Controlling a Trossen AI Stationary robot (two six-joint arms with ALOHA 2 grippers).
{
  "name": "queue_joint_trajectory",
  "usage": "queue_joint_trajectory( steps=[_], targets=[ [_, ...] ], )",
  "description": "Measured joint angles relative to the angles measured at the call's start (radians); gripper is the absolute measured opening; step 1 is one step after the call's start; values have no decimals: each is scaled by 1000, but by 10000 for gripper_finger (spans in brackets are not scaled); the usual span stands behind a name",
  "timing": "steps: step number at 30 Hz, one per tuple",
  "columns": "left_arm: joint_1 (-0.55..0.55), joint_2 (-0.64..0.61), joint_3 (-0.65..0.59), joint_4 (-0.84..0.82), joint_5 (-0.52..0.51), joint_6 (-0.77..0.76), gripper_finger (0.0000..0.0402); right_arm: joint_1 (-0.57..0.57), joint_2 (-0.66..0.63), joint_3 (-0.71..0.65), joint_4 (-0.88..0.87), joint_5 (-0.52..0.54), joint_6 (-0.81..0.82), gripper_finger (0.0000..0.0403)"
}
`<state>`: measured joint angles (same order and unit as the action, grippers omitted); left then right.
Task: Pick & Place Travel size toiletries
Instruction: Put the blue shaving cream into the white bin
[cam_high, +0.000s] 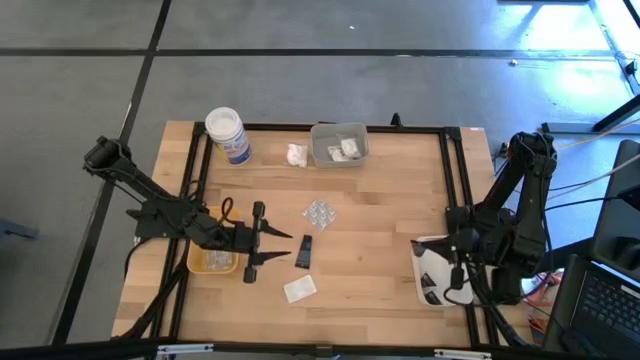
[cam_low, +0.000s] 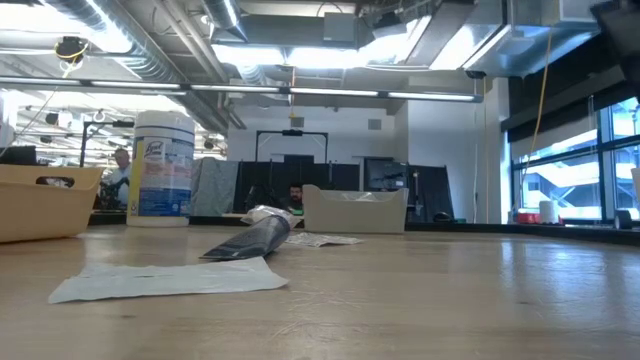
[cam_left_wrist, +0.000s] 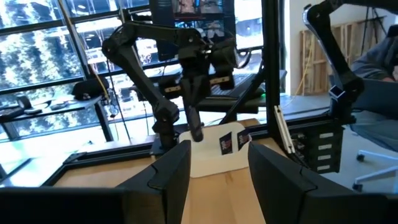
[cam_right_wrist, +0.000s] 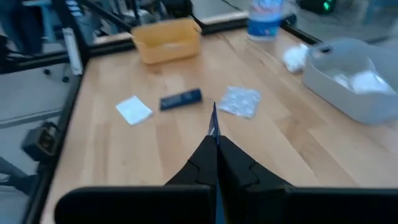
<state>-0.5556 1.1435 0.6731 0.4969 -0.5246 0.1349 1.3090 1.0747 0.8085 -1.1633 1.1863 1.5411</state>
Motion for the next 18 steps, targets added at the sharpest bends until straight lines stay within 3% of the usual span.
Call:
queue_joint_trajectory(
  steps=[6,11,18],
  targets=[
    [0,0,0,2,0,0,157,-2,0,0,-198,-81,263,0],
    [2,0,0,1,0,2,157,-37,3,0,-241,-174,354,0],
    [2,1,0,1,-1,36,157,-122,86,53,-304,-204,441,0]
  ],
)
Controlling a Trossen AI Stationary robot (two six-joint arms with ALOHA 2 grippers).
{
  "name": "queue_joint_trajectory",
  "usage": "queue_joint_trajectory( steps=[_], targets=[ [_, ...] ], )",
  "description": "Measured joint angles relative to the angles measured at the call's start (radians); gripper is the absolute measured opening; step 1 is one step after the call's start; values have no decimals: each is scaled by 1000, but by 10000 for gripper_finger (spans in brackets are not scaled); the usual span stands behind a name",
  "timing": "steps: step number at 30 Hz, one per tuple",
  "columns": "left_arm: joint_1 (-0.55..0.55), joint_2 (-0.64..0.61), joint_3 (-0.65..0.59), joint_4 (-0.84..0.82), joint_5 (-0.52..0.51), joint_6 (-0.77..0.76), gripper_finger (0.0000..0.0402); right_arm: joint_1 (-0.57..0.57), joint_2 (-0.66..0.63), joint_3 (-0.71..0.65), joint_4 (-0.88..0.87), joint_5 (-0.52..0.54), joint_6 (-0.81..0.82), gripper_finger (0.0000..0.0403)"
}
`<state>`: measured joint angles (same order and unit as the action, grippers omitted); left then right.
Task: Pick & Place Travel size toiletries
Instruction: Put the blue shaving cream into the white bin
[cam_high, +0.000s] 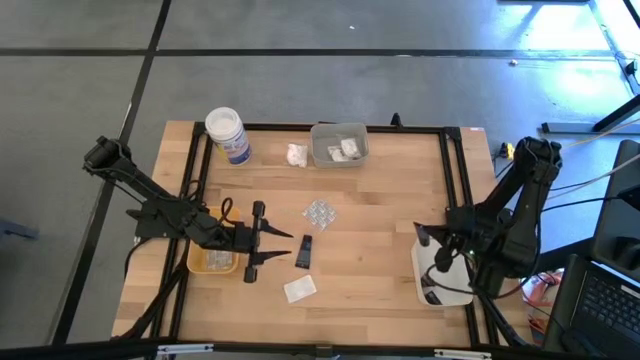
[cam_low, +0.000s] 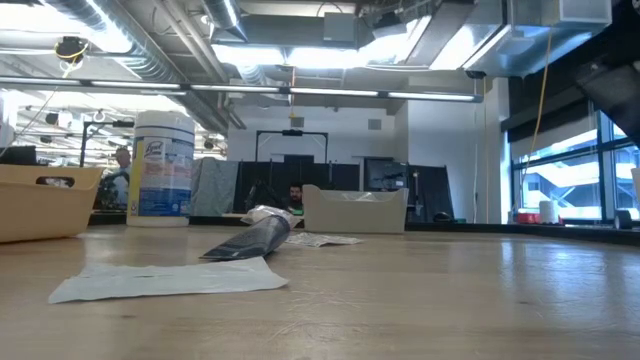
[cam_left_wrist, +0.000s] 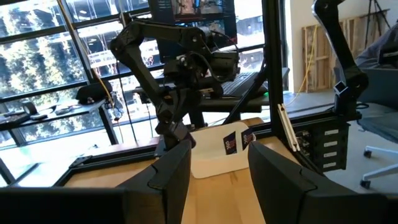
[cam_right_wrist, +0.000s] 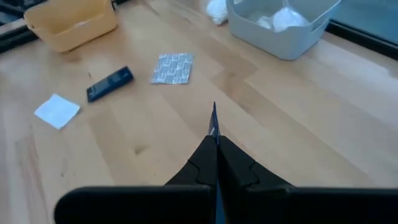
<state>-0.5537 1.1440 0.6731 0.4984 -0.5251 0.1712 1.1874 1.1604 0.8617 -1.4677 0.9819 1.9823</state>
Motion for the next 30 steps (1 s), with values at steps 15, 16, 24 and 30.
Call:
queue_joint_trajectory(
  steps=[15,16,24,30],
  targets=[
    [0,0,0,31,-2,60,157,-155,313,275,-104,-118,6,0],
    [0,0,0,33,-2,60,157,-159,327,276,-104,-116,26,0],
    [0,1,0,61,-1,53,157,-144,403,276,-104,-111,63,0],
    [0,1,0,60,-4,52,157,-87,405,276,-103,-84,71,0]
  ],
)
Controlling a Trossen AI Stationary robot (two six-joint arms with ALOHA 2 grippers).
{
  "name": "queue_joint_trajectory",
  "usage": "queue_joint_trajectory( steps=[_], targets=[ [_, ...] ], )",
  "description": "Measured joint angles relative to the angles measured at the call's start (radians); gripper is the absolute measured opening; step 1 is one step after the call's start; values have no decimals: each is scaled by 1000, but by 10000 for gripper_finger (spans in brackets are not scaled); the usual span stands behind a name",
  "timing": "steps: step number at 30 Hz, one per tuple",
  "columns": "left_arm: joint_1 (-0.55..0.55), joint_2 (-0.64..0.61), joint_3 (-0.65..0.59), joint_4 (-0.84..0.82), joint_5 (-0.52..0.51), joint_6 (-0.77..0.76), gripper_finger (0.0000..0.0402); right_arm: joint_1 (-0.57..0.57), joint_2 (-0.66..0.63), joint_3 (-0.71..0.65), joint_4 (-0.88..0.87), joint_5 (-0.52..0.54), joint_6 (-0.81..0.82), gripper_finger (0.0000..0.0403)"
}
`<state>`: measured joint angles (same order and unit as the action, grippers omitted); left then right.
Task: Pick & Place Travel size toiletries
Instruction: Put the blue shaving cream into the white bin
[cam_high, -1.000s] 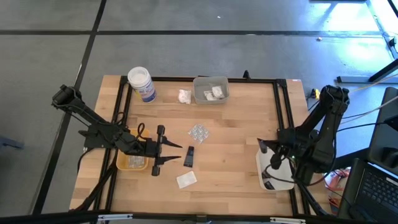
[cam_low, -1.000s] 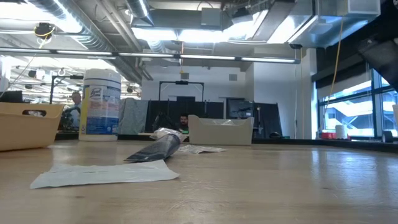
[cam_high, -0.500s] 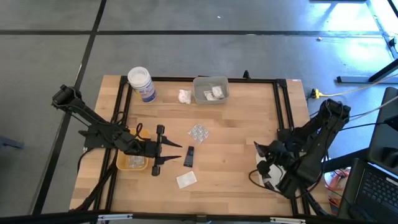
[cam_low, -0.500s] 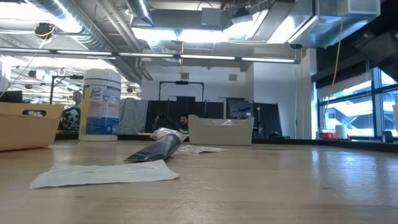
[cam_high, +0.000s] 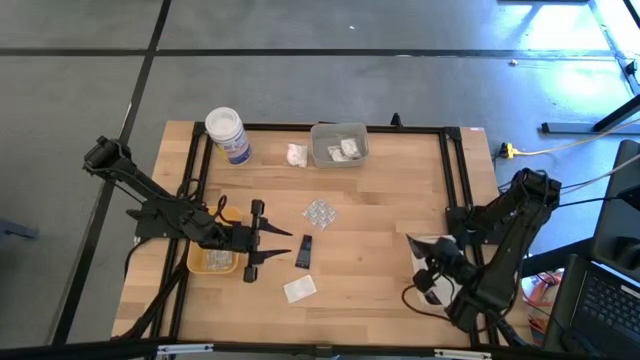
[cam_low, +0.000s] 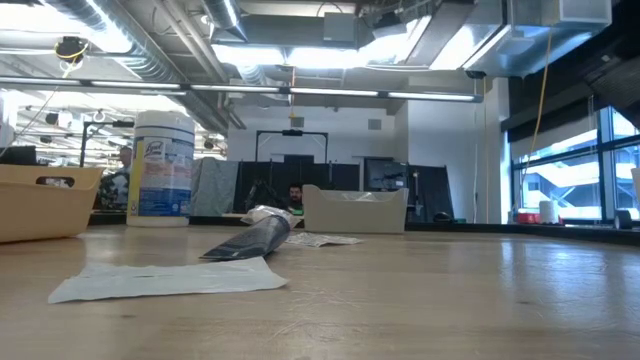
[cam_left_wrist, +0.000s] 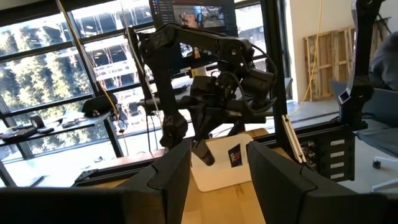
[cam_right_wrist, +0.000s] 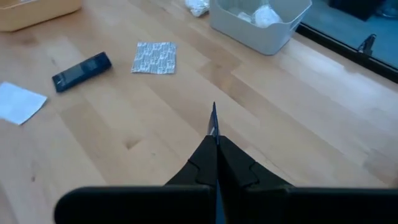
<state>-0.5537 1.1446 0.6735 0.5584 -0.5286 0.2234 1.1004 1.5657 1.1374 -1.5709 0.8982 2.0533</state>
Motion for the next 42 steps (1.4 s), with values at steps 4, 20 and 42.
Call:
queue_joint_trajectory(
  steps=[4,20,42],
  targets=[
    [0,0,0,0,0,0,157,37,-1,0,0,2,-25,0],
    [0,0,0,0,-1,-7,157,162,-95,0,-1,36,-174,0],
    [256,345,264,-64,356,-52,134,212,-171,-1,146,291,-318,0]
  ],
)
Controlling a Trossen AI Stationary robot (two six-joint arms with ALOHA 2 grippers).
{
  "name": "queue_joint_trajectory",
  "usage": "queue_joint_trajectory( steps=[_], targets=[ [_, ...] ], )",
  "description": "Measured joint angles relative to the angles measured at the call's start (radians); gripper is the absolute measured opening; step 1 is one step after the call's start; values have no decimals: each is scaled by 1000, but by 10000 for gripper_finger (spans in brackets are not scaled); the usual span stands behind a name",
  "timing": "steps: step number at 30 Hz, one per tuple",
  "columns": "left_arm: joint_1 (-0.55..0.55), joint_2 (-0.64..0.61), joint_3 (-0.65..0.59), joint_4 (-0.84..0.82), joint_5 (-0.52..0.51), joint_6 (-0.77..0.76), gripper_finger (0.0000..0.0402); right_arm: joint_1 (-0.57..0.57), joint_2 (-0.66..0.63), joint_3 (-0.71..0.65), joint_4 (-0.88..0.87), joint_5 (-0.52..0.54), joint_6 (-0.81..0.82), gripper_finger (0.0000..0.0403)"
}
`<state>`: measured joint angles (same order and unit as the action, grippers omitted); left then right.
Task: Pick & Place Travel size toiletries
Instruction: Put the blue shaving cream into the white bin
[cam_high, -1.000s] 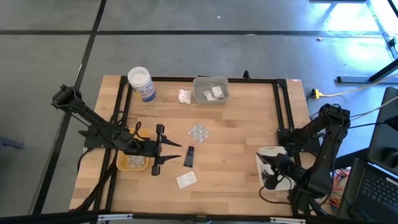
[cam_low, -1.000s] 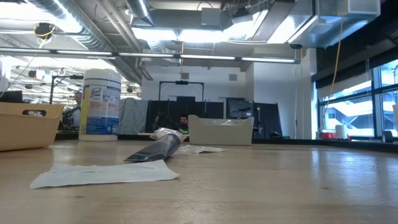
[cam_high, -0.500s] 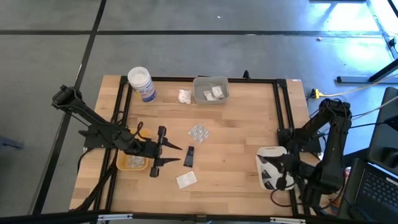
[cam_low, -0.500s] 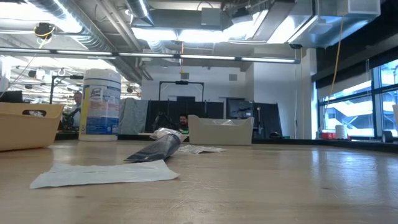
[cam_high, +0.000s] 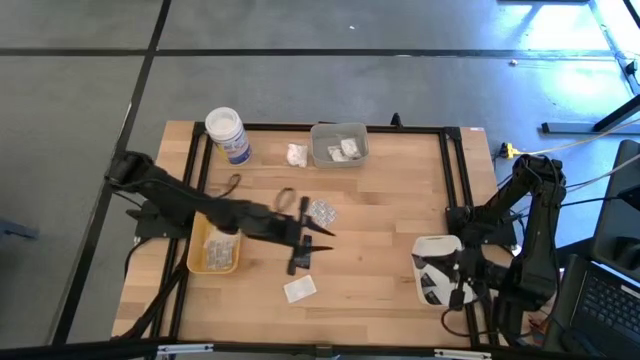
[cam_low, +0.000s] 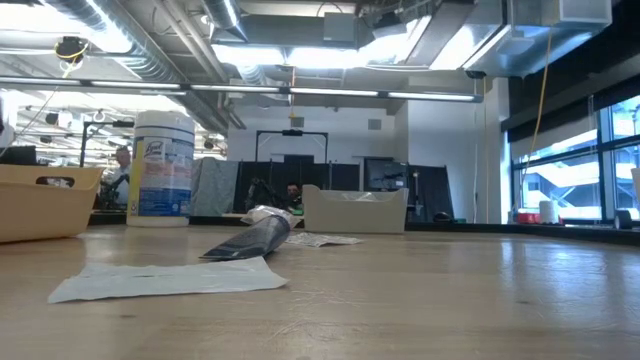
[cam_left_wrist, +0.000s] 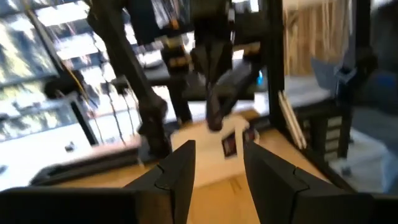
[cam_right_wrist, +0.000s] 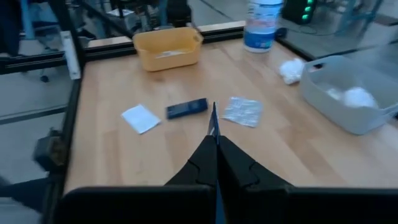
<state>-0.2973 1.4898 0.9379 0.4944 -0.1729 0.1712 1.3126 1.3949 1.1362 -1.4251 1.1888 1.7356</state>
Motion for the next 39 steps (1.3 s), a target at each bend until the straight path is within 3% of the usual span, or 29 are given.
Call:
queue_joint_trajectory(
  steps=[4,9,17,23,28,39],
  targets=[
    [27,102,147,-124,84,23,134,-25,0,0,240,0,-263,0],
    [27,205,225,-127,108,39,132,-51,0,0,454,46,-573,0],
    [23,292,230,71,151,31,142,-68,0,0,585,150,-712,0],
    [23,363,230,219,199,61,187,-127,0,0,795,157,-934,0],
    [26,432,230,326,134,120,221,-171,0,0,942,136,-1106,0],
    [33,497,301,375,142,148,226,-255,1,0,1048,78,-1245,0]
  ],
)
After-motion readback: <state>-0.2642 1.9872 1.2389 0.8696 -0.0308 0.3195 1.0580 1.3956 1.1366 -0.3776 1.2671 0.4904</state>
